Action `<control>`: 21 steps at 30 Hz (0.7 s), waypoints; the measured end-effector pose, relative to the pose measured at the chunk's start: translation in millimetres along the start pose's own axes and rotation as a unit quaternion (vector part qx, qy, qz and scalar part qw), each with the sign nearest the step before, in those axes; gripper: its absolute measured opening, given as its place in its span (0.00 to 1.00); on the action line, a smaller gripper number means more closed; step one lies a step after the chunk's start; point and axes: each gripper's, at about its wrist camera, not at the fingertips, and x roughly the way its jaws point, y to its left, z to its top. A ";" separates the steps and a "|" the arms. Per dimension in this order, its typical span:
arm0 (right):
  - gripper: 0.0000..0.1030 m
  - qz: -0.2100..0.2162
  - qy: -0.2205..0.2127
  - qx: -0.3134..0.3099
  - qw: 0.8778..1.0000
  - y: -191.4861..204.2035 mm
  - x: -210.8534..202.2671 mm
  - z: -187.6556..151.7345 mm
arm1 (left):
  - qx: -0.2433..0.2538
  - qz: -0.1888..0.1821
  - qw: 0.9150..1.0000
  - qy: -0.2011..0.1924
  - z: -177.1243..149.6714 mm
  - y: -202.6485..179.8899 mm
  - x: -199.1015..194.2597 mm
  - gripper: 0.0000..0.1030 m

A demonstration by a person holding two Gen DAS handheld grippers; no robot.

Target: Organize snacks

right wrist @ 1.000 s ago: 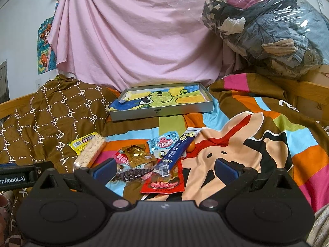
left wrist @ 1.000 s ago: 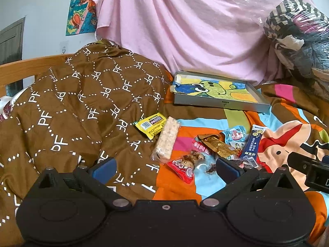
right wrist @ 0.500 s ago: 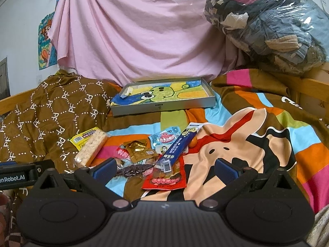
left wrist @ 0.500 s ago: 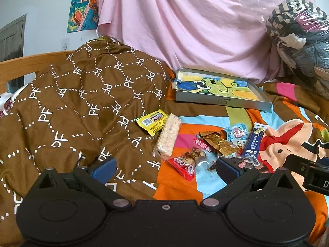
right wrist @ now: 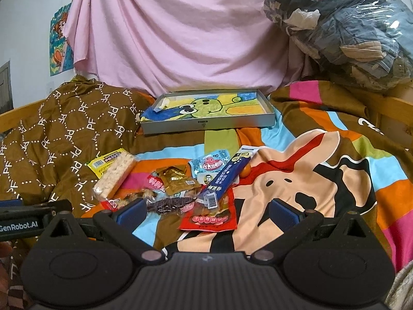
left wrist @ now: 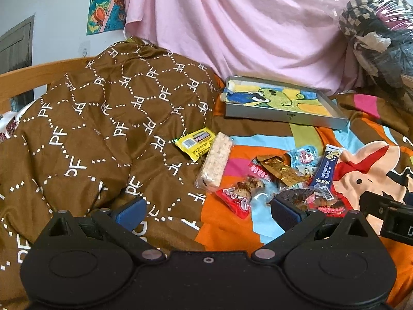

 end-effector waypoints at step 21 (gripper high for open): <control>1.00 0.004 0.006 0.071 0.997 -22.1 10.4 8.0 | 0.022 0.006 0.999 0.032 12.6 -38.5 17.8 0.99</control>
